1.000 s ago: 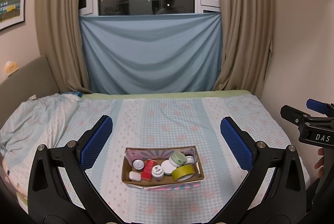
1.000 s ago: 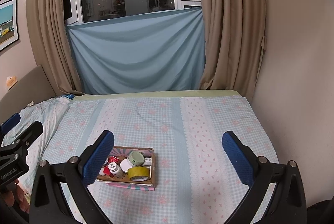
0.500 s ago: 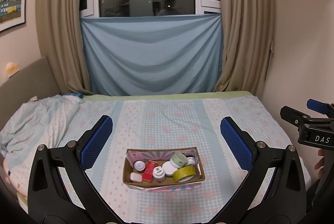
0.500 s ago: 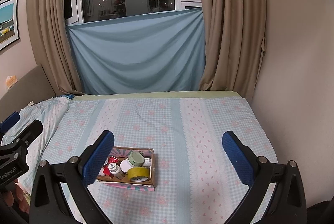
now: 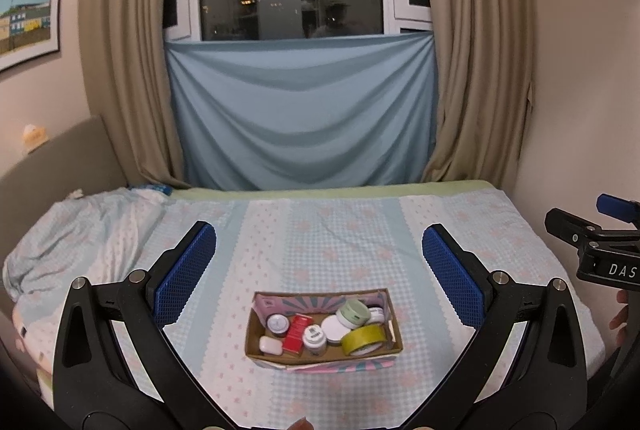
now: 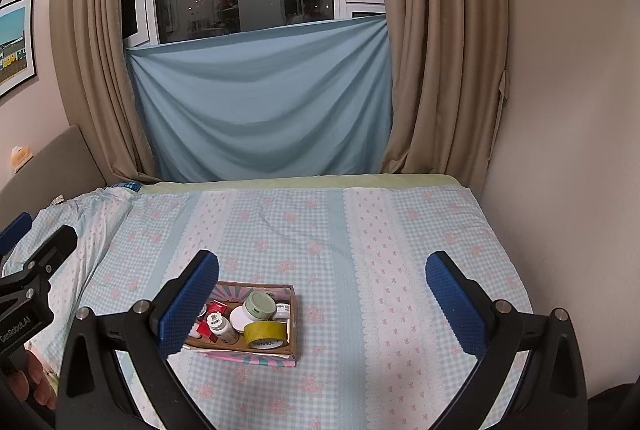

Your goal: Organize rigid objects

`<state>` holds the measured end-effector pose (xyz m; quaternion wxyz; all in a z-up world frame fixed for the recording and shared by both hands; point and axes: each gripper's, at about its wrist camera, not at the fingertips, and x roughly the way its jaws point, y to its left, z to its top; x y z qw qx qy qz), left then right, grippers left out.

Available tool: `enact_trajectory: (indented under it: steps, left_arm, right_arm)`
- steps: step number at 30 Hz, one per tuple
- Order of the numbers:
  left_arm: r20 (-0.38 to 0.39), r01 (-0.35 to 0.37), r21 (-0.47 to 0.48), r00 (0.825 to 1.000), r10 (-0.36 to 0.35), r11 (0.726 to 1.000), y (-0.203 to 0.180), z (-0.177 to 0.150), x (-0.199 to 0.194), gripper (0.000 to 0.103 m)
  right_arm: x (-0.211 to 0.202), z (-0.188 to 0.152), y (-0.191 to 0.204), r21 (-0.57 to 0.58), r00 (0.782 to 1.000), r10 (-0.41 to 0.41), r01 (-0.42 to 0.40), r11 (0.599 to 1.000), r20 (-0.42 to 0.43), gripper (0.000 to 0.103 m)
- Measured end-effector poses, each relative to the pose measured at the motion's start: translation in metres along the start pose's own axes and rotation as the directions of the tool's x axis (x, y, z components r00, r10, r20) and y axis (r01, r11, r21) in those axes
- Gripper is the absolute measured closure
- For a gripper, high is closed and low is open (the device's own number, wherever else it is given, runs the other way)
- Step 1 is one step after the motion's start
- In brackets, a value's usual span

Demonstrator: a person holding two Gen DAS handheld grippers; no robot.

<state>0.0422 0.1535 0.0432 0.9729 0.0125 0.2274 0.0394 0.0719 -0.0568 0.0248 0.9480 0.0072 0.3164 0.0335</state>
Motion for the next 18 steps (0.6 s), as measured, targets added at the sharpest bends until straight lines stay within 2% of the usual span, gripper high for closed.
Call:
enact_trajectory:
  steps: [6,18]
  left_arm:
    - [0.036,-0.009,0.003,0.999,0.009,1.0,-0.0014,0.0016,-0.0053,0.0]
    - [0.018,-0.017,-0.029,1.0,0.017,0.999,0.001,-0.0023,0.0026,0.0]
  right_arm:
    - [0.0007,0.0001,-0.0002,0.001,1.0,0.001,-0.001,1.0,-0.001,0.0]
    - [0.0016,-0.0004,0.0027,0.008,1.0,-0.004,0.004,1.0,-0.009,0.0]
